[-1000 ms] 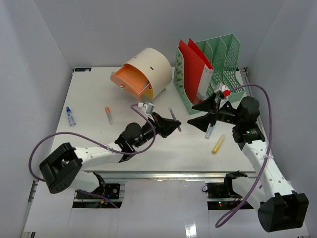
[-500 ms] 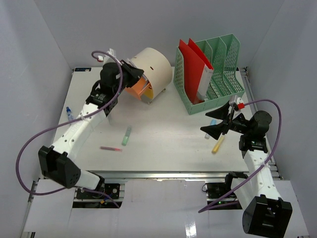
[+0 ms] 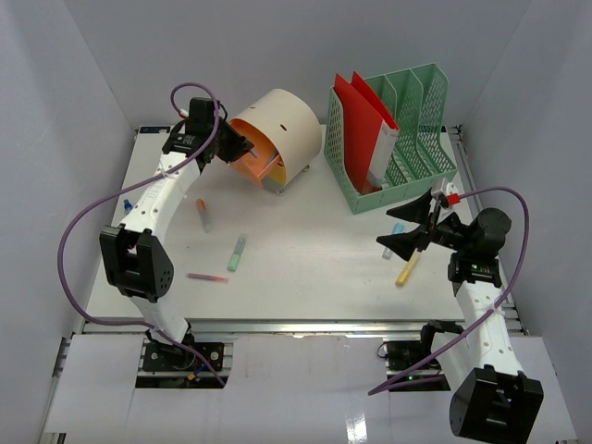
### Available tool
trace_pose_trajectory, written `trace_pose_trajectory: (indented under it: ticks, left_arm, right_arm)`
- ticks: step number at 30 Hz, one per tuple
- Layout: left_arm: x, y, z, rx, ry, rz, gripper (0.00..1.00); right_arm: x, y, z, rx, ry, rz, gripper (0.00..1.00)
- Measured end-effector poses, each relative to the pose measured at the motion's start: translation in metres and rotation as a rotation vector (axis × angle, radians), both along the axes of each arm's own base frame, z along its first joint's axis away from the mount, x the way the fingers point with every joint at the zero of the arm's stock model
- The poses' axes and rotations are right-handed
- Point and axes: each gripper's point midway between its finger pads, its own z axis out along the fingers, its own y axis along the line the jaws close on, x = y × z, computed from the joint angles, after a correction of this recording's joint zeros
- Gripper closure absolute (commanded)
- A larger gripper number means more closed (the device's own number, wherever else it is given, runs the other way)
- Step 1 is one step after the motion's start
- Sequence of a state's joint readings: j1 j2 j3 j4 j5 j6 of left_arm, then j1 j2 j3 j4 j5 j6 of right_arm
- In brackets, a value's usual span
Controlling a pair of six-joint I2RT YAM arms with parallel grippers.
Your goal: Organize the desk
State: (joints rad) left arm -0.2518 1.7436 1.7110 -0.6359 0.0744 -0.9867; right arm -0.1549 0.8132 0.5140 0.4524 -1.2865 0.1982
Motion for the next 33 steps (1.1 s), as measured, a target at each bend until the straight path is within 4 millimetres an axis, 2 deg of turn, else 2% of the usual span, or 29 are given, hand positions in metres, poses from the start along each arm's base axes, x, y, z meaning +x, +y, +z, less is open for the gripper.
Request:
trace_pose_trajectory:
  ticks: [3,7,18,21,26,29,31,33]
  left_arm:
    - [0.001,-0.005,0.012,-0.019,-0.017,-0.02,0.68]
    - [0.0,-0.009,0.021,-0.039,-0.027,-0.038,0.53]
    - [-0.002,-0.014,0.026,-0.061,-0.024,-0.064,0.48]
    - [-0.002,-0.016,0.034,-0.066,-0.038,-0.075,0.41]
    - [-0.002,-0.019,0.063,-0.038,-0.143,-0.146,0.16]
    - [-0.021,-0.018,0.081,-0.01,-0.233,-0.212,0.02]
    - [-0.039,-0.016,0.096,0.004,-0.32,-0.254,0.02]
    - [-0.073,-0.009,0.102,0.023,-0.417,-0.284,0.02]
  right_arm:
    - [0.0,0.0,0.0,0.0,-0.001,-0.002,0.1]
    - [0.0,0.0,0.0,0.0,-0.001,-0.002,0.1]
    - [0.003,-0.004,0.0,0.0,-0.001,-0.019,0.1]
    - [0.004,-0.007,0.0,0.0,-0.001,-0.03,0.1]
    - [0.013,-0.017,-0.005,0.002,0.025,-0.074,0.1]
    - [0.029,-0.03,-0.015,-0.001,0.078,-0.128,0.1]
    - [0.039,-0.039,-0.023,-0.014,0.132,-0.181,0.1]
    - [0.06,-0.056,-0.027,-0.079,0.187,-0.285,0.1]
